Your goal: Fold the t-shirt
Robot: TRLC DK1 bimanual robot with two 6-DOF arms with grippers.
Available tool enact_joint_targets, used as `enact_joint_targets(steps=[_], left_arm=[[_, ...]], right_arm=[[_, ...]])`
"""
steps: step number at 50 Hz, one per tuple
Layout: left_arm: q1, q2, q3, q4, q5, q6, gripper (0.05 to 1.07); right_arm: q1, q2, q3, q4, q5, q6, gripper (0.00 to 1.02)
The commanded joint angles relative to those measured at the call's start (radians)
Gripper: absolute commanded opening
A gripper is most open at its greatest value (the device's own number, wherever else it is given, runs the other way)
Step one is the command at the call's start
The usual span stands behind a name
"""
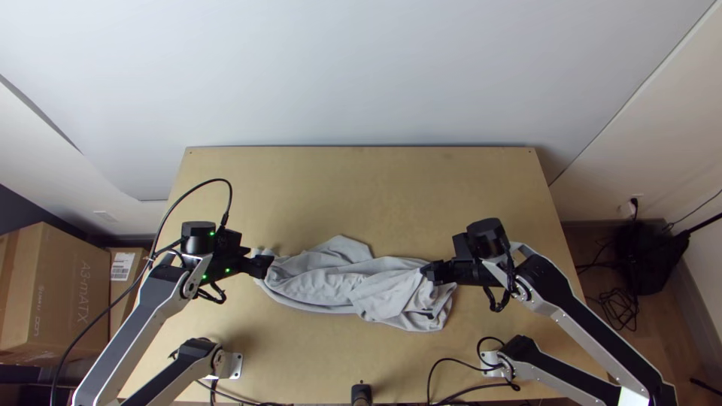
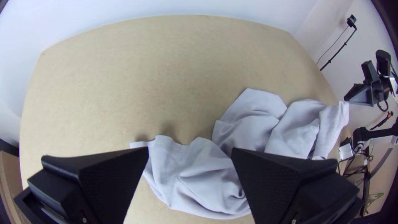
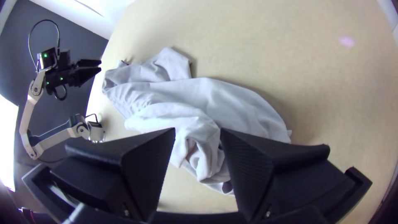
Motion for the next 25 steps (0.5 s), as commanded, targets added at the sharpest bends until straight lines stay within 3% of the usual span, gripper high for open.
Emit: enact_joint_targets(steps=[1, 16, 17, 21, 22, 25], left_arm=[[0.020, 0.011, 0.035, 0.001, 0.008, 0.008, 1.02], [0.055, 0.014, 0.047, -0.007, 0.008, 0.028, 1.02], [0.055, 0.014, 0.047, -0.007, 0.008, 0.028, 1.02], [0.055, 0.014, 0.049, -0.008, 0.008, 0.028, 1.02], [0.055, 0.014, 0.050, -0.008, 0.008, 0.028, 1.02], [0.058, 0.014, 0.053, -0.014, 0.008, 0.035, 1.02]], right_arm=[[0.011, 0.016, 0.013, -0.022, 0.006, -0.002, 0.52], [0.027, 0.034, 0.042, -0.065, 0.005, 0.009, 0.51], [0.025, 0.039, 0.042, -0.064, 0.005, 0.010, 0.46], [0.021, 0.047, 0.037, -0.039, 0.009, 0.015, 0.07], [0.019, 0.047, 0.034, -0.029, 0.011, 0.015, 0.02], [0.027, 0.047, 0.031, -0.029, 0.012, 0.017, 0.02]])
